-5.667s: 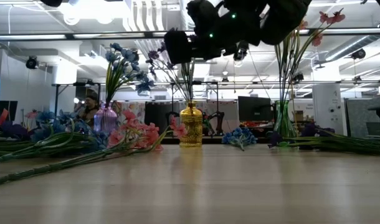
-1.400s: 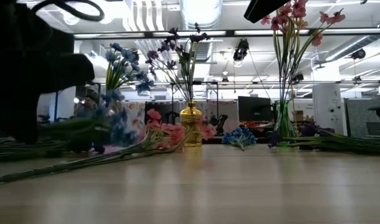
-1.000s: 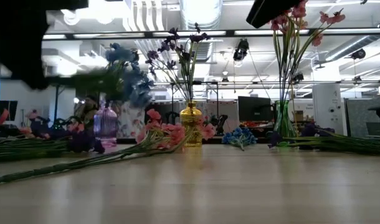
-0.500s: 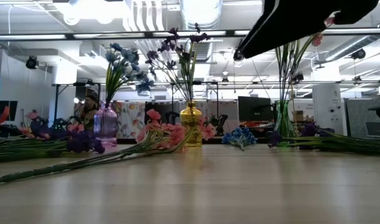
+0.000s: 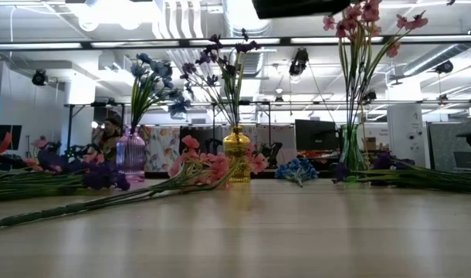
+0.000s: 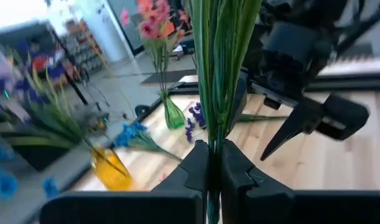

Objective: Sort flowers into vase by color
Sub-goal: Put the left blue flowers into the violet vase

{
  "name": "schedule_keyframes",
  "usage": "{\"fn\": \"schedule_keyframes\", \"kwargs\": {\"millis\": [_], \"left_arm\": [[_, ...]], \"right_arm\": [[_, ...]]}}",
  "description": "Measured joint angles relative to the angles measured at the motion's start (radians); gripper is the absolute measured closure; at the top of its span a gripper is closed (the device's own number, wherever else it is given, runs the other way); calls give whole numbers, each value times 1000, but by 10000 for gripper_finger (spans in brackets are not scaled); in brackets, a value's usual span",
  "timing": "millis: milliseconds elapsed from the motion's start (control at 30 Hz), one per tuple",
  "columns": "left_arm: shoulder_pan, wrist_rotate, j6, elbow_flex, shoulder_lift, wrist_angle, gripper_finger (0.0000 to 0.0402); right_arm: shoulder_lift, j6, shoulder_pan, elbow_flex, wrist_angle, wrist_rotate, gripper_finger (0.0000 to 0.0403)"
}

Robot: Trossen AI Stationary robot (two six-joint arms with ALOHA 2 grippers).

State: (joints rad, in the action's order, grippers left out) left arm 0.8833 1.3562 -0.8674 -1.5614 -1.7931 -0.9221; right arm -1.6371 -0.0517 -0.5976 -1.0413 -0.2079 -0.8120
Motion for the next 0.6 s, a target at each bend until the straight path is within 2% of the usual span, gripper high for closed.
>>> {"fn": "schedule_keyframes", "kwargs": {"millis": [133, 300, 500, 600], "left_arm": [[-34, -94, 277, -43, 1, 80, 401], [-76, -239, 497, -127, 2, 97, 401], [-88, -255, 649, -119, 49, 156, 401], [-109, -346, 741, -73, 86, 274, 401]], "right_arm": [[15, -35, 0, 26, -33, 0, 172], [97, 12, -8, 77, 30, 0, 172], [233, 33, -46, 165, 45, 0, 174], [295, 31, -65, 207, 50, 1, 174]]}}
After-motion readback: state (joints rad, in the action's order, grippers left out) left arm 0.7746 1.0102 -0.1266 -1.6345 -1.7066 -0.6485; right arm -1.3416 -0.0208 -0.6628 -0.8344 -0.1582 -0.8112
